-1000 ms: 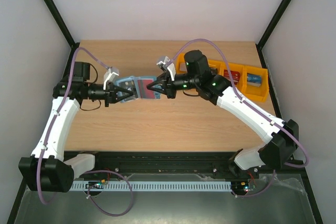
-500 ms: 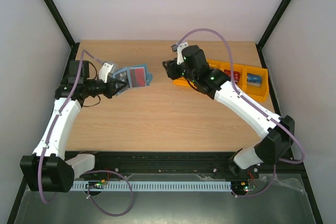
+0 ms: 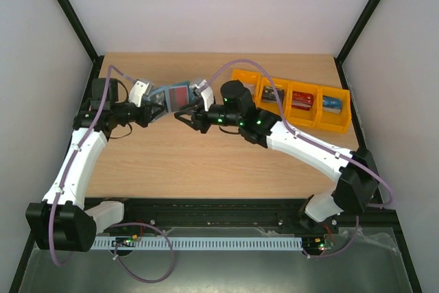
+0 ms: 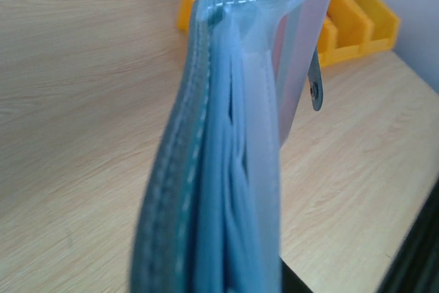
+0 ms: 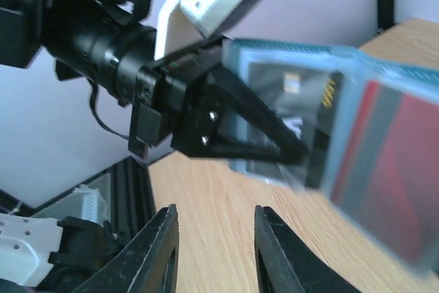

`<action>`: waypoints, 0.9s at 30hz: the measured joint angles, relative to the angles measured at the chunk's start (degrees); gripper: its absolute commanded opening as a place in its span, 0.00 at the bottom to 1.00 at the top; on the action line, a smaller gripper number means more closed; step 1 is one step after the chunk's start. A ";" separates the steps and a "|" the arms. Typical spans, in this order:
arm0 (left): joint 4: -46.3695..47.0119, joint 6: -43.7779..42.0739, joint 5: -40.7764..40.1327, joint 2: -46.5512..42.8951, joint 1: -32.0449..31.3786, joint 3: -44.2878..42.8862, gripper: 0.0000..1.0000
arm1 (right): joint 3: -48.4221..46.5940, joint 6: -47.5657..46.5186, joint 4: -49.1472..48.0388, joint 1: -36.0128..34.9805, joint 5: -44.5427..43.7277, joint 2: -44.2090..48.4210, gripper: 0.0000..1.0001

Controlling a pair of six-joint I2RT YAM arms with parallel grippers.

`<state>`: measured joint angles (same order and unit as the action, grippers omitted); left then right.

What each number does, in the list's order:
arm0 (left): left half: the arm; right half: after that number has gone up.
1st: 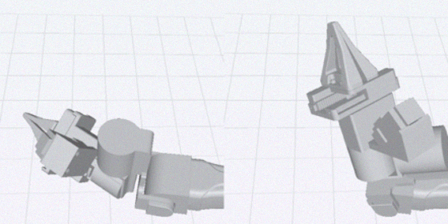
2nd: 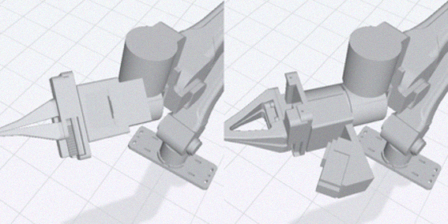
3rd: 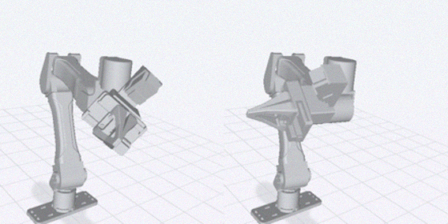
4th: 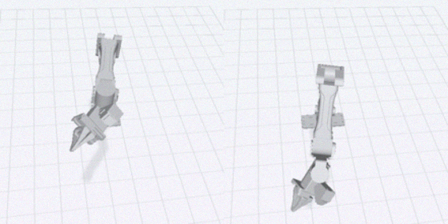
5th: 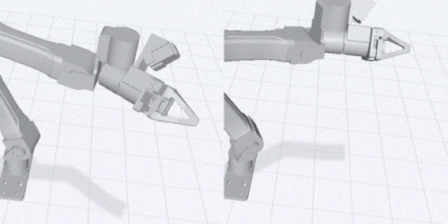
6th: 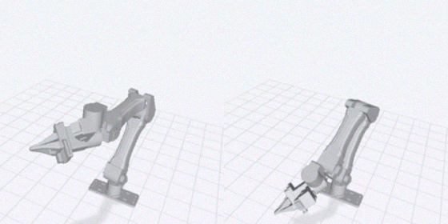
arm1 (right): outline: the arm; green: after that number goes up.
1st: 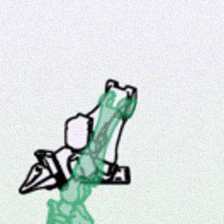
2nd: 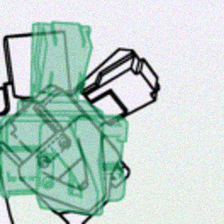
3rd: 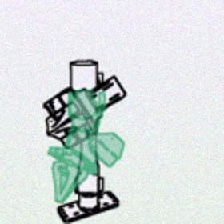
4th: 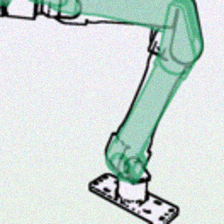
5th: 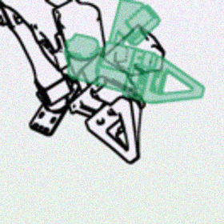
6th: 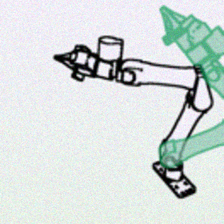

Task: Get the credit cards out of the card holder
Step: Remove the credit card from the card holder.

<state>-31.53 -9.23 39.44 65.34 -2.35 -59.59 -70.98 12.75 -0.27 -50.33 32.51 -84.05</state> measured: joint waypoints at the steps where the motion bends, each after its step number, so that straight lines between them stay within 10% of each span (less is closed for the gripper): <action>1: -0.26 -0.39 1.46 0.00 0.00 0.00 0.02 | 0.00 1.22 -2.16 0.07 2.01 -0.79 0.26; 27: -18.93 -21.40 25.05 0.02 0.50 -4.22 0.02 | -1.16 5.73 -7.54 2.73 14.23 -5.57 0.24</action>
<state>-50.46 -30.63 64.49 65.36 -1.85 -63.81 -72.14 18.48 -7.81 -47.59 46.74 -89.62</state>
